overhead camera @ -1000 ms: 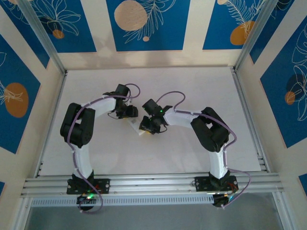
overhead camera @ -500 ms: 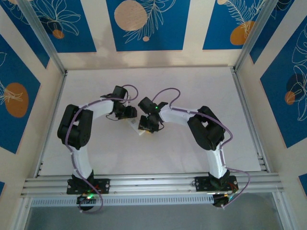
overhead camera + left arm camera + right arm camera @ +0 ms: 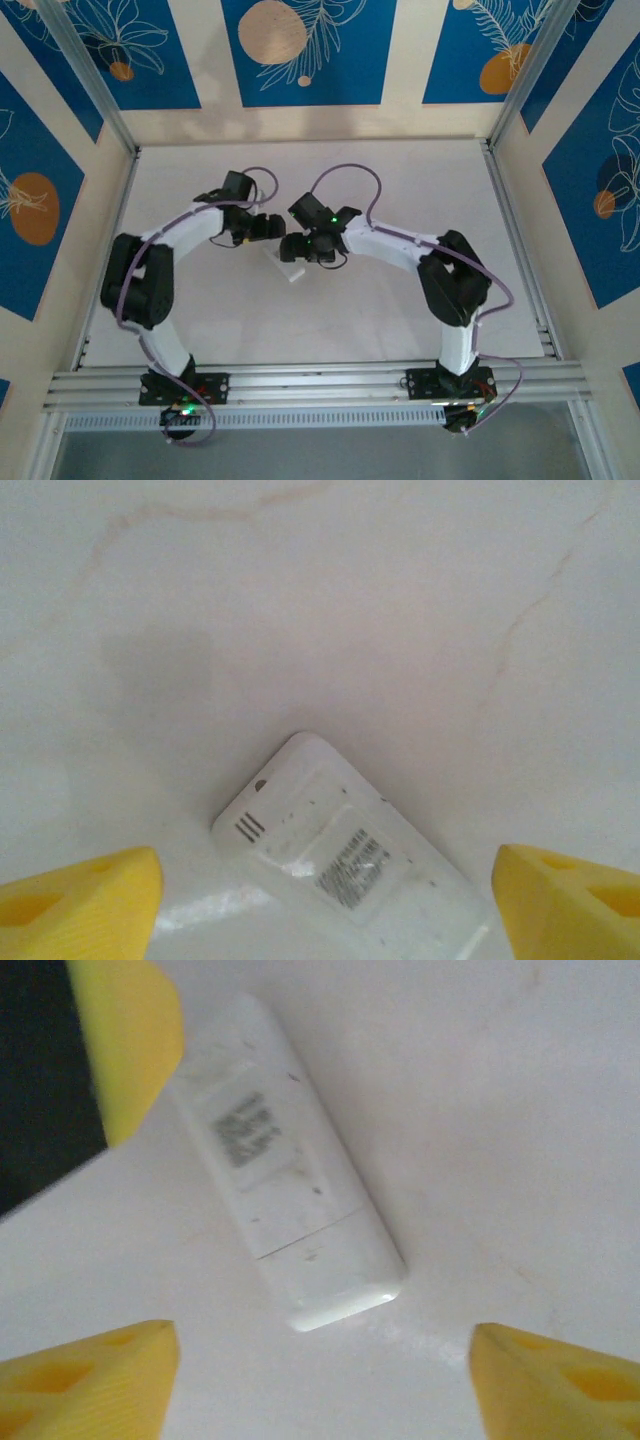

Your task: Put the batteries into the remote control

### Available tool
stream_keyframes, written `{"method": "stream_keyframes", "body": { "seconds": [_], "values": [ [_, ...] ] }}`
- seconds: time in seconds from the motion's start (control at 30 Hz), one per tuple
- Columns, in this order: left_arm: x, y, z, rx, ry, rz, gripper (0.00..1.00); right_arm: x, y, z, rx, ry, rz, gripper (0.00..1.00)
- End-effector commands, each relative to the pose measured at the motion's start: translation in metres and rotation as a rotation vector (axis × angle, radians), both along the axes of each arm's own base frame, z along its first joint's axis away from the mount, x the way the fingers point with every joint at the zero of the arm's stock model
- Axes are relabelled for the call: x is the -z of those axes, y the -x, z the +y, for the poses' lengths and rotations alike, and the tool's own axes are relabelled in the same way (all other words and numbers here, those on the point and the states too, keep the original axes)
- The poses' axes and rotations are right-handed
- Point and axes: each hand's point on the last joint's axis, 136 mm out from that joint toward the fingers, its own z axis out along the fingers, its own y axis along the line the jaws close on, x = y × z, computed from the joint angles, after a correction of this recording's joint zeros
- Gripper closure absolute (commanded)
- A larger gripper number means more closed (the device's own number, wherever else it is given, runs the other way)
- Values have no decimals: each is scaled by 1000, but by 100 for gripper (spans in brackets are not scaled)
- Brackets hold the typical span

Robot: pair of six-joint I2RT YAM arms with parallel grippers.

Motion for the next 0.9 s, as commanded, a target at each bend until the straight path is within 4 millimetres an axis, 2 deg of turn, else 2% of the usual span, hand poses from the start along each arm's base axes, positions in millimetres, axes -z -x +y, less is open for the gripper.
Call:
{"method": "stream_keyframes", "body": {
  "seconds": [0.0,0.07,0.17,0.3,0.4,0.53,0.73,0.87],
  "values": [
    [-59,5,16,-57,79,-87,12,1,0,0,-138,77,-115,12],
    [-84,17,27,-107,134,-128,9,7,-5,6,-199,126,-160,5],
    [-115,40,47,-171,156,-209,4,15,-12,19,-277,179,-208,2],
    [-136,72,69,-243,142,-282,0,27,-19,38,-352,225,-232,2],
    [-138,94,80,-279,132,-300,0,42,-21,46,-393,271,-233,5],
    [-129,113,85,-305,133,-279,0,61,-19,49,-423,308,-210,11],
    [-117,122,77,-308,201,-235,0,81,-7,43,-458,341,-159,22],
    [-118,121,76,-311,212,-236,0,86,-2,41,-469,348,-141,36]
  ]
}}
